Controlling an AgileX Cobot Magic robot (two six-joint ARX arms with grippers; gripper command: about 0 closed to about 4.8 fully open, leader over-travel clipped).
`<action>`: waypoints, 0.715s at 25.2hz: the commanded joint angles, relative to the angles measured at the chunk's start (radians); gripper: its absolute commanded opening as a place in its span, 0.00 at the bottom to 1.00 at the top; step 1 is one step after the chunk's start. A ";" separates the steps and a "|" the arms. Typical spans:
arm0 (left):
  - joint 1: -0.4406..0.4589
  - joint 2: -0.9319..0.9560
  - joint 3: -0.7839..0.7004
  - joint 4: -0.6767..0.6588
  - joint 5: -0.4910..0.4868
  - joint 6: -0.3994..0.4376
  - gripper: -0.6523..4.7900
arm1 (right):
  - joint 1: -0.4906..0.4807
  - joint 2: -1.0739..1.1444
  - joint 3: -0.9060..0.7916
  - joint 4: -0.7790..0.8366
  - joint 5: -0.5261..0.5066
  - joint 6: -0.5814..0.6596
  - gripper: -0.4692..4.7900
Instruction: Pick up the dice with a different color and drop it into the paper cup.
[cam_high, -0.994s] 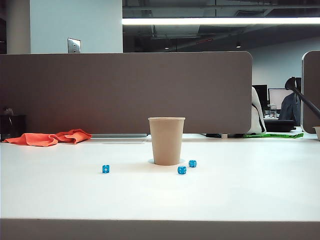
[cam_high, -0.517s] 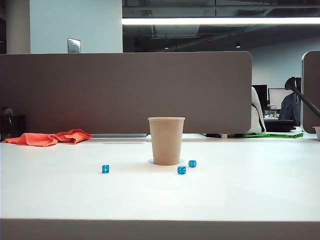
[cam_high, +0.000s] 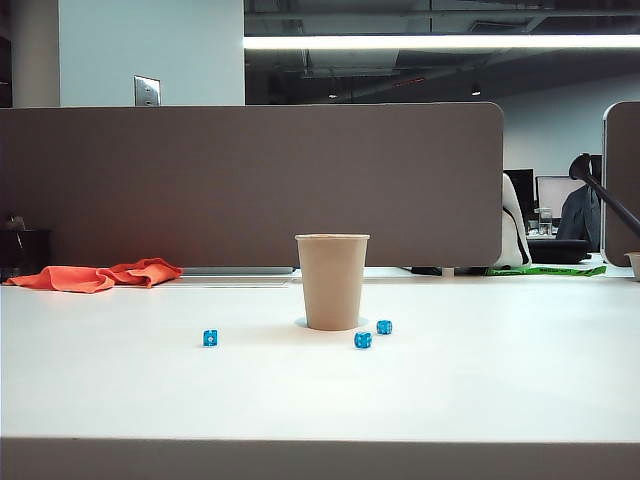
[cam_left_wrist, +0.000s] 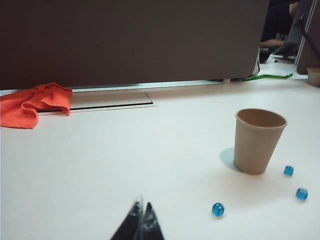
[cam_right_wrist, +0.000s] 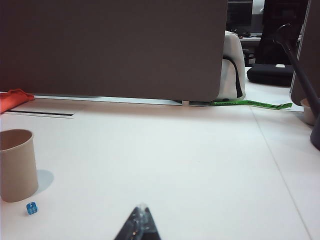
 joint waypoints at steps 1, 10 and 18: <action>0.001 0.001 0.003 -0.022 -0.081 0.036 0.11 | -0.001 0.000 -0.002 0.016 -0.003 0.002 0.09; 0.002 0.001 0.003 -0.079 -0.198 0.103 0.11 | -0.002 0.000 -0.002 0.016 -0.003 0.001 0.09; 0.247 0.001 0.003 -0.043 0.018 0.041 0.11 | -0.002 0.000 -0.002 0.016 -0.003 0.002 0.09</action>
